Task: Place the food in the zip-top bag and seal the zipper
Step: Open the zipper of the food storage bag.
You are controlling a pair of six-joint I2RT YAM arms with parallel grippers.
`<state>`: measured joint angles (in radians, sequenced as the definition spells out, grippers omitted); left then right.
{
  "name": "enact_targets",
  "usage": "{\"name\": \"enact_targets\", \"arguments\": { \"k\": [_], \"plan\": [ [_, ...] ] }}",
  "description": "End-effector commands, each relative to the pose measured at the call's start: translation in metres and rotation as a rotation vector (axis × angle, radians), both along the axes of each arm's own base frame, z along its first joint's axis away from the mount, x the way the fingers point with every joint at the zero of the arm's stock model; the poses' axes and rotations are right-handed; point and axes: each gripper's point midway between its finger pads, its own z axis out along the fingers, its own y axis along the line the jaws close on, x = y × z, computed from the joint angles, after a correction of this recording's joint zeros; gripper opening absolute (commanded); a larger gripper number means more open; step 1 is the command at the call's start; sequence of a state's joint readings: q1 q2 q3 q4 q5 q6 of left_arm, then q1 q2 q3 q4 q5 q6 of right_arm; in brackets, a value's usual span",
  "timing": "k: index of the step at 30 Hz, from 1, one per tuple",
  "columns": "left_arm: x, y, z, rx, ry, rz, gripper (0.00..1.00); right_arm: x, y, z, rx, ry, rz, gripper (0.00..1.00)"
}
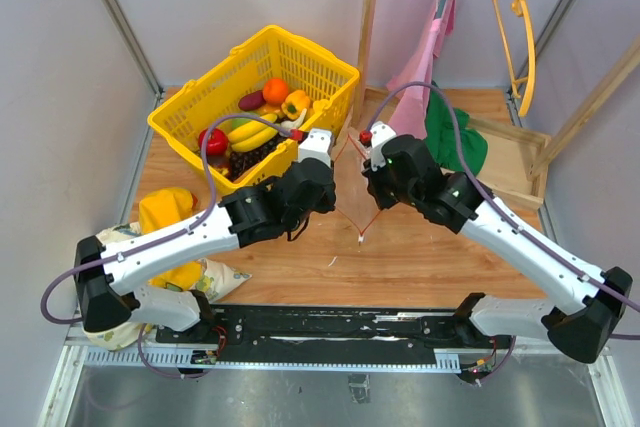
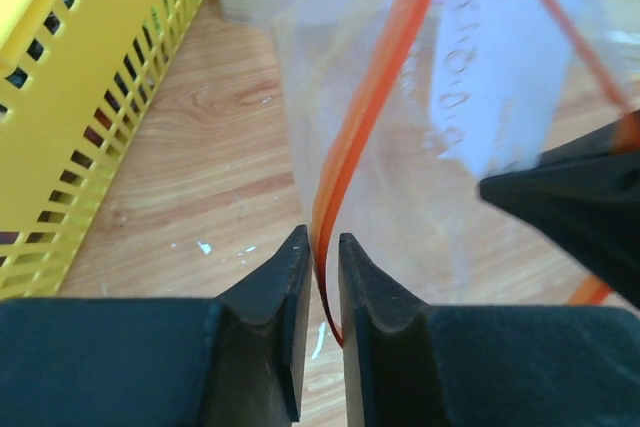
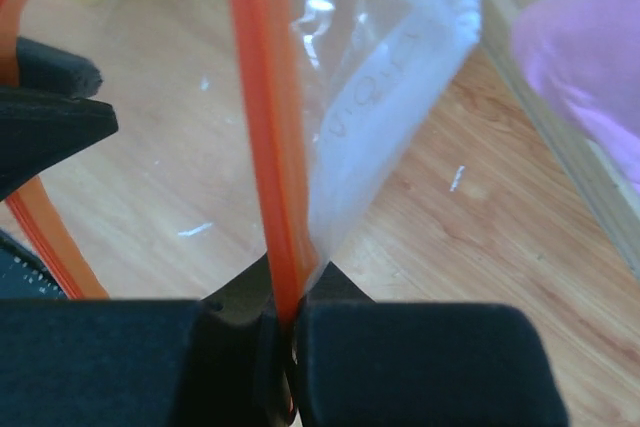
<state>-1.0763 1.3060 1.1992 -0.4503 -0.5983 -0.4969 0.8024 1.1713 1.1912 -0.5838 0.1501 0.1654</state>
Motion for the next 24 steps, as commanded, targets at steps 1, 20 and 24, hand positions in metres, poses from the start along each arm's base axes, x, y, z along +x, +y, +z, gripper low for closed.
{"name": "enact_targets", "arguments": {
  "k": [1,20,24],
  "plan": [
    [0.002,-0.008,0.026,-0.103,-0.042,-0.048,0.24,-0.012,0.020,0.006,0.052,0.062,0.116,0.01],
    [0.018,0.011,0.012,-0.061,0.004,0.002,0.01,-0.019,0.002,-0.009,-0.106,0.130,0.137,0.09],
    [0.016,0.011,0.008,-0.036,0.029,-0.004,0.00,-0.008,-0.020,-0.005,-0.178,0.072,0.042,0.13]
  ]
}}
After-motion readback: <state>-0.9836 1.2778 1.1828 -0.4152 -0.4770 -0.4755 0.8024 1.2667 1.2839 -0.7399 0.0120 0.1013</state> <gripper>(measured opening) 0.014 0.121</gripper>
